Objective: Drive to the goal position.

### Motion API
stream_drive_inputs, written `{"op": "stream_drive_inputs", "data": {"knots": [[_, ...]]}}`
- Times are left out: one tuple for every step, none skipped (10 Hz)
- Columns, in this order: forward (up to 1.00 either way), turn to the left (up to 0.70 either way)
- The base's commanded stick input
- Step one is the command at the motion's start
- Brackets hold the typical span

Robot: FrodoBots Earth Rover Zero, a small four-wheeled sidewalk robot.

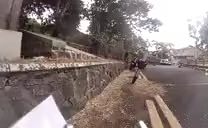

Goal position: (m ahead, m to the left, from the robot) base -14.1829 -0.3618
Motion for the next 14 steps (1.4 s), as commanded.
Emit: {"op": "stream_drive_inputs", "data": {"knots": [[0.00,0.00],[0.00,0.00],[0.00,0.00],[0.00,0.00],[0.00,-0.25],[0.00,-0.70],[0.00,-0.70],[0.00,-0.70],[0.00,-0.70],[0.00,-0.70],[0.00,-0.70],[0.00,-0.70],[0.00,-0.70],[0.00,-0.70]]}}
